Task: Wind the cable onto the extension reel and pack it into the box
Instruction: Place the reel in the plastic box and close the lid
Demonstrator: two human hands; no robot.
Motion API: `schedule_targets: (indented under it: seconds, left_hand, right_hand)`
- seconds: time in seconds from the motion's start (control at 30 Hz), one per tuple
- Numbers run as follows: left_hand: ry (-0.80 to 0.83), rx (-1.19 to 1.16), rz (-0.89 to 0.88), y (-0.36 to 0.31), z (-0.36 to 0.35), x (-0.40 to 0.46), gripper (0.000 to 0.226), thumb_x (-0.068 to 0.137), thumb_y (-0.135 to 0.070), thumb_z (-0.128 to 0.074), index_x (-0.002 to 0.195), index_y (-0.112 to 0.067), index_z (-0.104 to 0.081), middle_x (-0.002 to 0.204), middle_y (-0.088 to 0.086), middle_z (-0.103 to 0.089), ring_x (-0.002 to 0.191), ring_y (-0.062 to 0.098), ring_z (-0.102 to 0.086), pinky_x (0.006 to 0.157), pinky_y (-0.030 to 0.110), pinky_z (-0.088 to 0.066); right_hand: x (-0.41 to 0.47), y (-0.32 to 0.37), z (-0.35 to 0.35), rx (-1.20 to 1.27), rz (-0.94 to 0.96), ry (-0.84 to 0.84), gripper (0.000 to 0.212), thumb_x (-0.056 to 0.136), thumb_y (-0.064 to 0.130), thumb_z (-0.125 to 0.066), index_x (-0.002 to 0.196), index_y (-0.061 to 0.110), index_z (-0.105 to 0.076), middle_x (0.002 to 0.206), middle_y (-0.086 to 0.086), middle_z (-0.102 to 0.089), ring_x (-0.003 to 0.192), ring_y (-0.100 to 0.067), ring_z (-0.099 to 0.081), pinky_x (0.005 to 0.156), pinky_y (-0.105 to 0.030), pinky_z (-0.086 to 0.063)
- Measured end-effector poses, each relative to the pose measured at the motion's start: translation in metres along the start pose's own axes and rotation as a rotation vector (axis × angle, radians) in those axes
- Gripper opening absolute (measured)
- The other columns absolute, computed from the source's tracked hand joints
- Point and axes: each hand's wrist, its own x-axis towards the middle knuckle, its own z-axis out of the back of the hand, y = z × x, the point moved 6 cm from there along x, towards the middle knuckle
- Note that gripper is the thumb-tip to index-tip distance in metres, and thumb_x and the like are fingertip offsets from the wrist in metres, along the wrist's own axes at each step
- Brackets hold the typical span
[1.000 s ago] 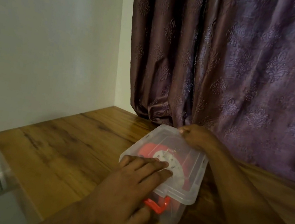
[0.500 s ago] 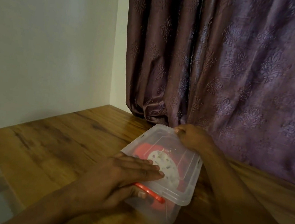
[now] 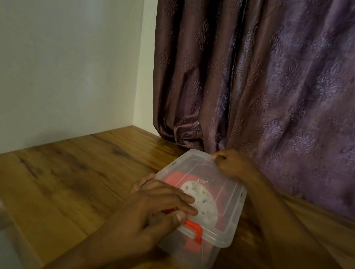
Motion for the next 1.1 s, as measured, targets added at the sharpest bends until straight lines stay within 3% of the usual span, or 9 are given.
schedule_targets:
  seconds: [0.2,0.3,0.43,0.6,0.77,0.87,0.93,1.03,1.1]
  left_hand:
    - [-0.105,0.047,0.032,0.000,-0.005,0.000,0.025,0.089,-0.037,-0.041,0.093,-0.035,-0.066,0.105,-0.027,-0.063,0.111,0.002,-0.054,0.110,0.036,-0.020]
    - [-0.111,0.052,0.034,0.001,-0.006,0.001,0.027,0.089,-0.038,-0.039,0.093,-0.035,-0.065,0.105,-0.027,-0.063,0.111,0.001,-0.054,0.107,0.025,-0.017]
    - [-0.127,0.044,0.036,0.002,-0.005,0.003,0.029,0.089,-0.036,-0.037,0.089,-0.032,-0.066,0.102,-0.025,-0.065,0.108,0.001,-0.056,0.105,0.017,-0.015]
    - [-0.177,-0.020,0.057,0.008,-0.003,0.004,0.032,0.088,-0.033,-0.034,0.084,-0.028,-0.065,0.098,-0.021,-0.067,0.104,0.005,-0.058,0.104,0.029,-0.024]
    - [-0.185,-0.004,0.038,0.008,-0.004,0.005,0.031,0.087,-0.030,-0.033,0.084,-0.028,-0.063,0.099,-0.022,-0.067,0.103,0.004,-0.059,0.103,0.023,-0.023]
    - [-0.215,0.005,0.017,0.008,-0.004,0.005,0.029,0.086,-0.027,-0.034,0.082,-0.028,-0.062,0.096,-0.022,-0.067,0.100,0.004,-0.059,0.101,0.028,-0.027]
    - [-0.242,0.019,0.016,0.007,-0.005,0.006,0.028,0.085,-0.027,-0.034,0.080,-0.027,-0.061,0.094,-0.021,-0.067,0.098,0.003,-0.059,0.099,0.028,-0.028]
    - [-0.261,0.075,0.015,0.005,-0.006,0.006,0.027,0.084,-0.026,-0.033,0.080,-0.026,-0.060,0.093,-0.020,-0.065,0.097,0.002,-0.058,0.097,0.028,-0.030]
    - [-0.260,0.109,-0.006,0.005,-0.006,0.005,0.025,0.084,-0.025,-0.033,0.081,-0.025,-0.059,0.095,-0.020,-0.064,0.097,0.001,-0.056,0.096,0.029,-0.031]
  right_hand:
    - [0.015,-0.008,-0.007,-0.022,-0.193,0.061,0.069,0.092,0.060,-0.019,0.148,0.020,-0.029,0.156,-0.013,-0.026,0.138,-0.032,-0.033,0.113,-0.043,-0.026]
    - [0.026,-0.010,-0.014,0.134,-0.249,0.157,0.074,0.089,0.059,-0.027,0.152,0.024,-0.011,0.159,-0.011,-0.017,0.141,-0.031,-0.028,0.115,-0.044,-0.026]
    - [0.032,-0.012,-0.021,0.382,-0.279,0.302,0.070,0.089,0.046,-0.038,0.151,0.023,-0.014,0.152,-0.015,-0.029,0.119,-0.030,-0.050,0.104,-0.045,-0.042]
    - [0.033,-0.015,-0.021,0.477,-0.302,0.299,0.078,0.084,0.043,-0.045,0.150,0.033,-0.004,0.145,-0.014,-0.039,0.099,-0.027,-0.060,0.093,-0.044,-0.052]
    - [0.031,-0.020,-0.019,0.504,-0.346,0.275,0.067,0.078,0.047,-0.052,0.136,0.015,-0.049,0.125,-0.015,-0.060,0.095,-0.028,-0.065,0.086,-0.043,-0.055]
    - [0.029,-0.018,-0.008,0.284,-0.266,0.094,0.076,0.082,0.059,-0.049,0.146,0.020,-0.034,0.148,-0.013,-0.041,0.116,-0.029,-0.055,0.090,-0.033,-0.048]
    - [0.026,-0.014,-0.001,0.119,-0.191,0.030,0.081,0.083,0.070,-0.042,0.143,0.016,-0.040,0.151,-0.011,-0.036,0.129,-0.031,-0.045,0.098,-0.035,-0.039]
    - [0.022,-0.010,0.000,0.058,-0.096,0.072,0.067,0.083,0.071,-0.042,0.098,0.012,-0.071,0.142,-0.012,-0.049,0.117,-0.030,-0.055,0.090,-0.033,-0.042]
    - [0.020,-0.010,0.000,0.112,-0.076,0.086,0.057,0.082,0.070,-0.046,0.073,0.018,-0.067,0.124,-0.012,-0.061,0.102,-0.028,-0.061,0.083,-0.032,-0.045]
